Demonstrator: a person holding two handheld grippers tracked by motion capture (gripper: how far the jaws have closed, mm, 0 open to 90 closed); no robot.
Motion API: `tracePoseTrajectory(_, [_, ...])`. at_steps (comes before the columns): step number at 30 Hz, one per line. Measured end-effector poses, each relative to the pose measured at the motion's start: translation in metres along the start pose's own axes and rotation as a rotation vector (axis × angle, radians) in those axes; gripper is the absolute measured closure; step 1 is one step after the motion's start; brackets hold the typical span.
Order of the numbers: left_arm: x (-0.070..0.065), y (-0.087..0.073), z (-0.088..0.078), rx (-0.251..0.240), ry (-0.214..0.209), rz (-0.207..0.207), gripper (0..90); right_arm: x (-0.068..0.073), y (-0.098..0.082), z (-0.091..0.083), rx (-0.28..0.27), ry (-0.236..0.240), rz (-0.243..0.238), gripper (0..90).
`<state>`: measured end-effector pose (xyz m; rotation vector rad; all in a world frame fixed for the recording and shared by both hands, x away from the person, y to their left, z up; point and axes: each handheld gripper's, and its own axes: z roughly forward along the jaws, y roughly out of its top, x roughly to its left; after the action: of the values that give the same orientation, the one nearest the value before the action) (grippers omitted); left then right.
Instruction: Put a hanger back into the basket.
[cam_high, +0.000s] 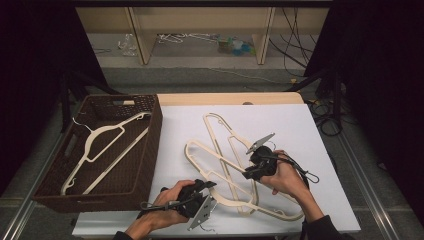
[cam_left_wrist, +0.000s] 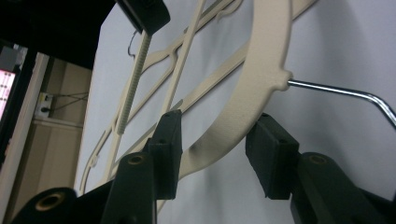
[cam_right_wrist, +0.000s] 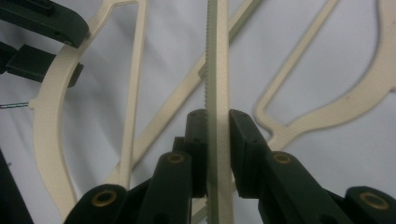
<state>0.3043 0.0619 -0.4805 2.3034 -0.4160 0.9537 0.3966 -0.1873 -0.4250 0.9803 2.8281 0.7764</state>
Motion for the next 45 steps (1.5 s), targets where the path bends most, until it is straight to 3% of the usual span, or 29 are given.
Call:
tracePoseTrajectory(1, [-0.002,0.001,0.0,-0.007,0.001,-0.002,58.6,0.0,-0.001,0.0,-0.001,0.003,-0.001,78.9])
tracePoseTrajectory(3, [-0.003,0.002,-0.001,0.004,-0.019,0.04,60.0,-0.001,-0.001,0.0,0.004,0.021,-0.007,78.9])
tracePoseTrajectory(11, [-0.004,0.004,-0.004,-0.047,-0.001,0.044,68.4,-0.004,-0.005,0.004,0.018,0.039,-0.004,78.9])
tracePoseTrajectory(14, [-0.003,0.006,-0.007,-0.038,-0.011,0.091,71.3,-0.006,-0.007,0.007,0.021,0.054,-0.003,78.9])
tracePoseTrajectory(15, [-0.004,0.007,-0.007,-0.06,0.002,0.078,72.2,-0.006,-0.007,0.007,0.023,0.057,-0.005,78.9])
tracePoseTrajectory(18, [-0.003,0.009,-0.01,-0.07,0.017,0.104,76.2,-0.006,-0.008,0.01,0.034,0.061,0.001,78.7])
tracePoseTrajectory(19, [-0.001,0.011,-0.012,-0.085,0.013,0.091,77.6,-0.007,-0.009,0.011,0.036,0.066,-0.002,78.7])
tracePoseTrajectory(22, [0.006,0.015,-0.019,-0.074,0.009,0.14,81.1,-0.007,-0.01,0.014,0.053,0.081,-0.007,78.8])
tracePoseTrajectory(26, [0.009,0.02,-0.024,-0.091,0.037,0.16,84.7,-0.005,-0.01,0.014,0.062,0.1,-0.007,78.7])
tracePoseTrajectory(27, [0.007,0.02,-0.022,-0.124,0.041,0.135,85.2,-0.006,-0.01,0.014,0.06,0.103,-0.007,78.5])
tracePoseTrajectory(28, [0.01,0.022,-0.025,-0.08,0.041,0.193,85.5,-0.005,-0.01,0.014,0.06,0.105,-0.009,78.4])
tracePoseTrajectory(30, [0.011,0.024,-0.027,-0.08,0.037,0.189,85.7,-0.004,-0.01,0.014,0.066,0.103,-0.006,77.1])
tracePoseTrajectory(32, [0.01,0.025,-0.027,-0.074,0.028,0.192,85.7,-0.004,-0.01,0.01,0.045,0.103,0.001,74.2])
tracePoseTrajectory(33, [0.007,0.026,-0.024,-0.108,0.026,0.155,85.7,-0.005,-0.01,0.006,0.035,0.095,0.006,72.7])
tracePoseTrajectory(35, [0.011,0.028,-0.029,-0.049,0.012,0.211,85.9,-0.007,-0.011,-0.004,-0.004,0.082,0.019,67.0])
tracePoseTrajectory(36, [0.013,0.03,-0.031,-0.051,0.015,0.206,85.9,-0.008,-0.011,-0.008,-0.014,0.071,0.029,64.2])
tracePoseTrajectory(39, [0.019,0.031,-0.036,-0.061,0.029,0.156,85.9,-0.013,-0.013,-0.028,-0.089,0.038,0.048,56.2])
tracePoseTrajectory(42, [0.024,0.032,-0.042,-0.064,0.045,0.121,85.8,-0.016,-0.014,-0.042,-0.173,-0.026,0.083,49.0])
tracePoseTrajectory(45, [0.031,0.033,-0.05,-0.057,0.061,0.085,85.8,-0.022,-0.016,-0.063,-0.238,-0.047,0.096,44.0])
